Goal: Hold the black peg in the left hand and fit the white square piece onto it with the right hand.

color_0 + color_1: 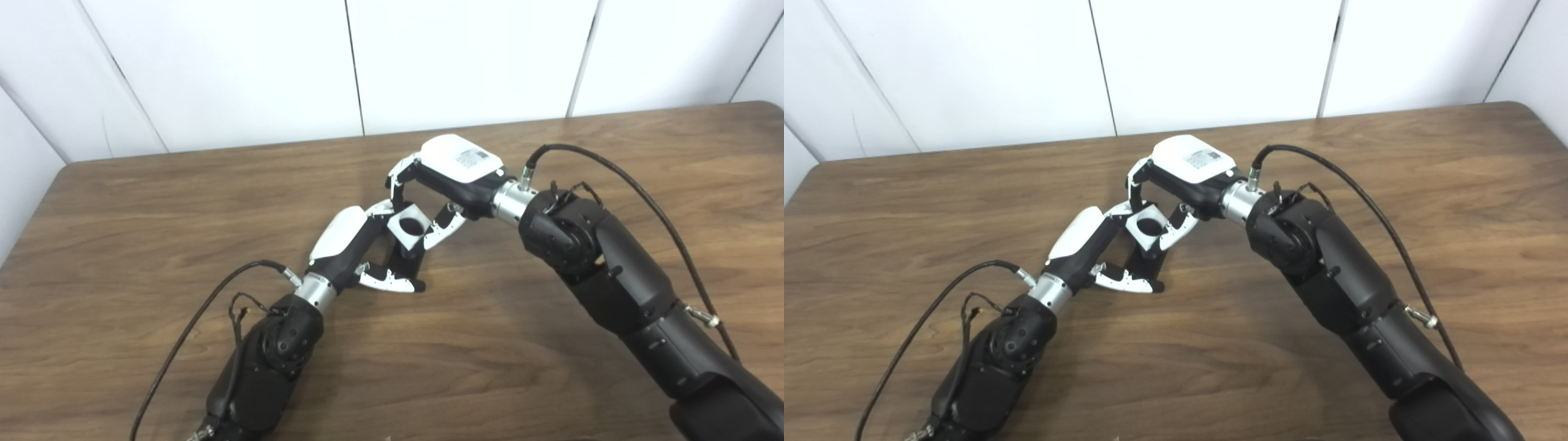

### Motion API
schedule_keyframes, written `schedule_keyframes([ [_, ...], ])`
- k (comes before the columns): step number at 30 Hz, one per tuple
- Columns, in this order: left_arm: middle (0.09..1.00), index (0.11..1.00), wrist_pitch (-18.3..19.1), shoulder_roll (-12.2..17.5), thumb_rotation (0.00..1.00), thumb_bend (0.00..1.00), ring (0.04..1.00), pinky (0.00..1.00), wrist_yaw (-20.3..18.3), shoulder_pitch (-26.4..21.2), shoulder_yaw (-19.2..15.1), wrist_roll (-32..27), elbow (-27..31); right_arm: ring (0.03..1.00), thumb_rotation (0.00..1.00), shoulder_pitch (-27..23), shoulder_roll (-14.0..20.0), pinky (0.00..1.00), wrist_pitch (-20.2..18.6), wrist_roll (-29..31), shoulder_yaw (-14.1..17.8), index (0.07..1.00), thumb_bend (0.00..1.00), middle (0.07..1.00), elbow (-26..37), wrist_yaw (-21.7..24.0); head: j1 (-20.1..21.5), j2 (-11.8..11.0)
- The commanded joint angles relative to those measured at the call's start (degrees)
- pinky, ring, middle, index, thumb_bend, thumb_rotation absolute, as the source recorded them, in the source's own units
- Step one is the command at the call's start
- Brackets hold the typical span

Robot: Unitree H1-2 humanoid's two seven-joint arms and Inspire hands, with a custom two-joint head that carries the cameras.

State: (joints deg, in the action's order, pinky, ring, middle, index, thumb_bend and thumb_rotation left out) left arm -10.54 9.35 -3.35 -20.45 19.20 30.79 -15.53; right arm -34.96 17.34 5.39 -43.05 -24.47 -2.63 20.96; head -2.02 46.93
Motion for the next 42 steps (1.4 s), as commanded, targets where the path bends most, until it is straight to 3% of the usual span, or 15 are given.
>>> schedule_keyframes([
  [1,0.886,0.616,0.38,0.41,0.16,0.82,0.933,0.83,-0.85,-0.57,0.07,-0.1,0.89,0.794,0.14,-1.53,-0.04,0.78,1.08,-0.25,-0.31,0.481,0.52,0.751,-0.84,-0.49,-0.04,0.09],
  [28,0.878,0.621,0.76,0.44,0.15,0.83,0.917,0.79,-0.43,-0.56,0.03,-0.08,0.01,0.781,0.16,-1.06,0.54,0.78,0.49,0.5,0.08,0.498,0.52,0.784,-1.08,0.07,0.18,0.42],
  [30,0.878,0.626,0.96,0.35,0.14,0.83,0.918,0.8,-0.48,-0.46,0.05,-0.05,0.08,0.784,0.22,-0.98,0.72,0.78,0.09,0.32,0.11,0.62,0.67,0.79,-0.68,0.6,0.33,0.49],
  [32,0.878,0.632,1.4,0.27,0.14,0.84,0.916,0.79,-0.51,-0.37,0.08,0.11,0.09,0.791,0.25,-0.92,0.83,0.79,-0.3,0.26,0.13,0.686,0.75,0.797,-0.42,1.23,0.34,0.51],
  [42,0.884,0.702,4.74,0.66,0.21,0.9,0.912,0.78,-0.62,-0.12,0.34,2.33,0.04,0.839,0.29,-1.01,1.44,0.84,-2.56,-0.45,-0.03,0.733,0.83,0.835,0.64,4.95,0.31,0.66],
])
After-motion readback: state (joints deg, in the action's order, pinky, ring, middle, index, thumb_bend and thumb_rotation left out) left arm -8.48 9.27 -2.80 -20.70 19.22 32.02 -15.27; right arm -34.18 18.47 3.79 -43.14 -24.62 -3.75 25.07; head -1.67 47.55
